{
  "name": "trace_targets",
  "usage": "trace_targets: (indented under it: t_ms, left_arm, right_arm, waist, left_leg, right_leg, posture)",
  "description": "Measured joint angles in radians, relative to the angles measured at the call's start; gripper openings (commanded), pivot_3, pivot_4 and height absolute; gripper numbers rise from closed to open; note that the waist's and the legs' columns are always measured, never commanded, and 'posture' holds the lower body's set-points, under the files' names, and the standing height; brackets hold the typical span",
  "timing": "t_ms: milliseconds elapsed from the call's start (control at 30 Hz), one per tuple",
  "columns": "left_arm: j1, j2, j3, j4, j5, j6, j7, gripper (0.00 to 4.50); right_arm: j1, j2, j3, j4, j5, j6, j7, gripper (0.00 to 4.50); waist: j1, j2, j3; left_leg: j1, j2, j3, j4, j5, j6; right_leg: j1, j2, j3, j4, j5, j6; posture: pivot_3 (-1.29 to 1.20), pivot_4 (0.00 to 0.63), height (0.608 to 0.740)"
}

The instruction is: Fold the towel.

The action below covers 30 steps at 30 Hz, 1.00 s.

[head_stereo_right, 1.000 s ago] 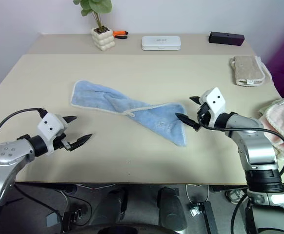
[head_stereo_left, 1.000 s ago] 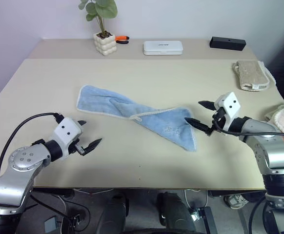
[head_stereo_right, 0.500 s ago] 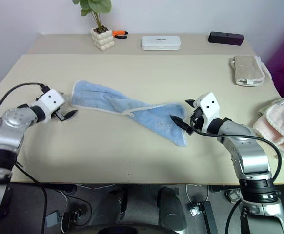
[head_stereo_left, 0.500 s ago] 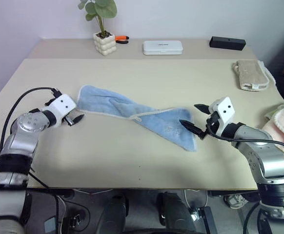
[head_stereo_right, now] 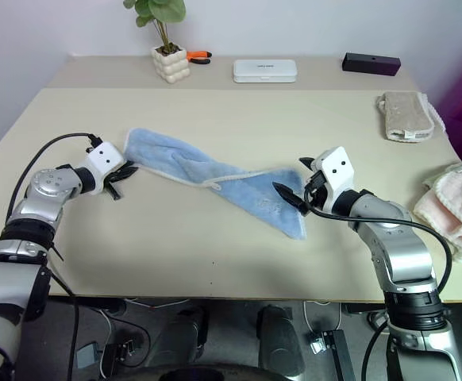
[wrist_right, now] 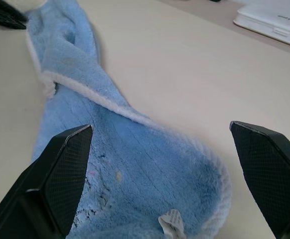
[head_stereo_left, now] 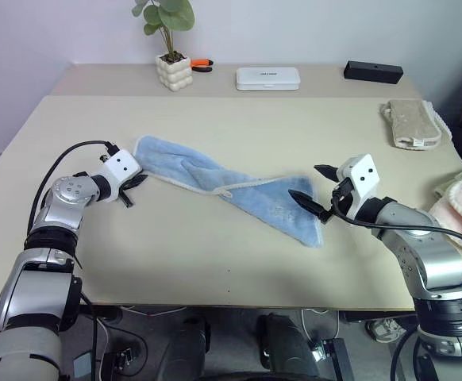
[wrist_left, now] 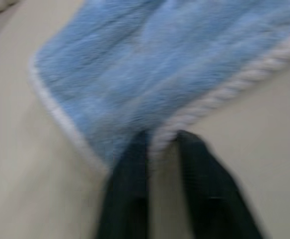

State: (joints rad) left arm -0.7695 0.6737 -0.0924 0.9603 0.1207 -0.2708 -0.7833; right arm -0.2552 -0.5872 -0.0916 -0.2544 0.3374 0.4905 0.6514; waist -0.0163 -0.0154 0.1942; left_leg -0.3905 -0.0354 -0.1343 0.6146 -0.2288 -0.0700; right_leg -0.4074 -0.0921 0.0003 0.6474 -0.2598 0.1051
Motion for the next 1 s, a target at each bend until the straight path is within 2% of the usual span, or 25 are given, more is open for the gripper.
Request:
trace_targets:
  t_ms: [167, 400, 500, 600, 733, 833, 1000]
  left_arm:
    - [0.065, 0.020, 0.019, -0.089, -0.022, 0.006, -0.036, 0.02]
    - [0.366, 0.041, 0.054, -0.651, -0.214, 0.276, -0.209, 0.02]
    - [0.488, 0.094, 0.075, -0.898, -0.271, 0.376, -0.239, 0.02]
    - [0.489, 0.101, 0.083, -0.962, -0.282, 0.454, -0.202, 0.89]
    - [0.407, 0.122, 0.081, -0.811, -0.152, 0.407, -0.067, 2.78]
    - [0.352, 0.121, 0.063, -0.710, -0.089, 0.343, -0.013, 4.40]
    - [0.166, 0.060, 0.017, -0.405, -0.008, 0.246, 0.072, 4.48]
  right_arm:
    - [0.003, 0.003, 0.008, 0.000, -0.002, -0.006, -0.001, 4.50]
    - [-0.001, 0.007, 0.015, 0.015, -0.009, -0.022, 0.005, 4.50]
    - [-0.004, 0.008, 0.027, 0.032, -0.012, -0.039, 0.012, 4.50]
    - [-0.011, 0.012, 0.042, 0.054, -0.019, -0.051, 0.021, 4.50]
    - [-0.032, 0.019, 0.060, 0.069, -0.022, -0.067, 0.028, 4.50]
    - [-0.037, 0.020, 0.067, 0.086, -0.029, -0.076, 0.028, 4.50]
    - [-0.047, 0.028, 0.080, 0.095, -0.033, -0.086, 0.028, 4.50]
  waist:
    - [-0.005, 0.000, 0.000]
    - [-0.003, 0.000, 0.000]
    - [-0.005, 0.000, 0.000]
    - [0.001, 0.001, 0.000]
    - [-0.001, 0.000, 0.000]
    - [-0.002, 0.001, 0.000]
    - [0.001, 0.000, 0.000]
  left_leg:
    - [0.000, 0.000, 0.000, 0.000, 0.000, 0.000]
    - [-0.001, 0.000, 0.000, 0.000, 0.000, 0.000]
    - [-0.001, 0.001, 0.000, -0.001, 0.000, 0.000]
    - [0.000, 0.001, 0.000, -0.001, 0.000, 0.000]
    - [0.000, 0.001, 0.000, 0.000, 0.000, 0.000]
    - [-0.001, 0.000, 0.000, -0.001, 0.000, 0.000]
    - [-0.001, 0.000, 0.000, 0.000, 0.000, 0.000]
  right_leg:
    - [0.000, 0.000, 0.000, 0.000, 0.000, 0.000]
    - [-0.001, 0.000, 0.001, 0.000, 0.000, 0.000]
    - [-0.001, 0.000, 0.001, -0.001, 0.000, -0.001]
    - [-0.001, 0.000, 0.001, 0.000, 0.000, -0.001]
    - [-0.001, 0.000, 0.001, -0.001, 0.000, 0.000]
    - [-0.001, 0.000, 0.001, -0.001, 0.000, 0.000]
    - [-0.001, 0.000, 0.000, 0.000, 0.000, 0.000]
  posture:
    - [0.00, 0.150, 0.738]
    - [0.00, 0.150, 0.738]
    - [0.00, 0.150, 0.738]
    - [0.00, 0.150, 0.738]
    - [0.00, 0.150, 0.738]
    - [0.00, 0.150, 0.738]
    - [0.00, 0.150, 0.738]
